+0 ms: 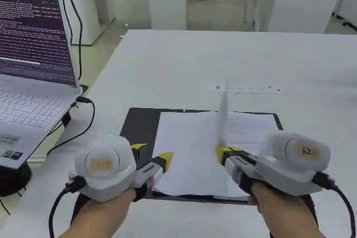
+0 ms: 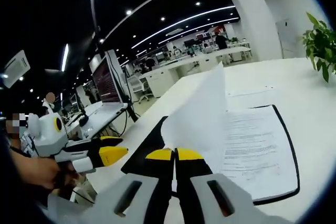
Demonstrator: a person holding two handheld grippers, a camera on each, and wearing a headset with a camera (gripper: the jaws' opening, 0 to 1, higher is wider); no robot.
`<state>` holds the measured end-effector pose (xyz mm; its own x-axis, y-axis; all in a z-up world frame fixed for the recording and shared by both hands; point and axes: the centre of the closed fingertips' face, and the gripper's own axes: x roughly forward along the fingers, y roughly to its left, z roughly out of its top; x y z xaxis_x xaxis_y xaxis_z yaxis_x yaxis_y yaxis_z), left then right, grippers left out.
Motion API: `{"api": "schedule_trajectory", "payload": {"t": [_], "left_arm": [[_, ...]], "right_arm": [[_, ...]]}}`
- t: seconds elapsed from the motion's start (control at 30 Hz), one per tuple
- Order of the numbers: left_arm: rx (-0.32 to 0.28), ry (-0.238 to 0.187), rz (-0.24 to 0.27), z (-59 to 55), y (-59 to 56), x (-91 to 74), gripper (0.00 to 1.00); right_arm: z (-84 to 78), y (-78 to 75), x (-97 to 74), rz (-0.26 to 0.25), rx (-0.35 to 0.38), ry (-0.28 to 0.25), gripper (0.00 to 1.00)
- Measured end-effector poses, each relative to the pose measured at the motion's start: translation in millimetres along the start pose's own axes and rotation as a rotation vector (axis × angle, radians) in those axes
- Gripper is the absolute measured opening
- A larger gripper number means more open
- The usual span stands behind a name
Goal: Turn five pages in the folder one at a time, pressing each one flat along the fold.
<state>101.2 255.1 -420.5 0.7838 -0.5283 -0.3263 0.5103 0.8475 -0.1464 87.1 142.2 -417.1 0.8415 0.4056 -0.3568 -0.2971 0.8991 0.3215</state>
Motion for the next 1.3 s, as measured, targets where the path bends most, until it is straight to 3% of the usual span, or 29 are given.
{"api": "schedule_trajectory", "payload": {"t": [0.23, 0.27, 0.33, 0.4, 0.63, 1.0, 1.3], "left_arm": [[-0.027, 0.002, 0.042, -7.6, 21.8, -13.8, 0.32], [-0.032, 0.003, 0.047, -9.3, 24.6, -15.6, 0.32], [-0.037, 0.008, 0.055, -11.9, 28.0, -17.7, 0.32], [-0.046, 0.01, 0.062, -14.2, 32.1, -20.4, 0.32], [-0.071, 0.024, 0.09, -23.4, 45.6, -26.5, 0.31], [-0.087, 0.057, 0.117, -37.1, 56.1, -27.2, 0.31], [-0.091, 0.081, 0.117, -45.1, 55.6, -21.7, 0.31]], "right_arm": [[-22.9, 23.4, 29.8, 0.026, -0.102, 0.111, 0.0], [-32.0, 25.4, 34.6, 0.029, -0.135, 0.155, 0.0], [-38.9, 30.6, 43.4, 0.044, -0.149, 0.169, 0.0], [-53.6, 33.4, 53.1, 0.054, -0.19, 0.222, 0.0], [-85.9, 42.7, 74.8, 0.09, -0.26, 0.324, 0.0], [-121.7, 46.8, 92.6, 0.11, -0.32, 0.43, 0.0], [-141.6, 40.4, 96.2, 0.118, -0.331, 0.461, 0.01]]}}
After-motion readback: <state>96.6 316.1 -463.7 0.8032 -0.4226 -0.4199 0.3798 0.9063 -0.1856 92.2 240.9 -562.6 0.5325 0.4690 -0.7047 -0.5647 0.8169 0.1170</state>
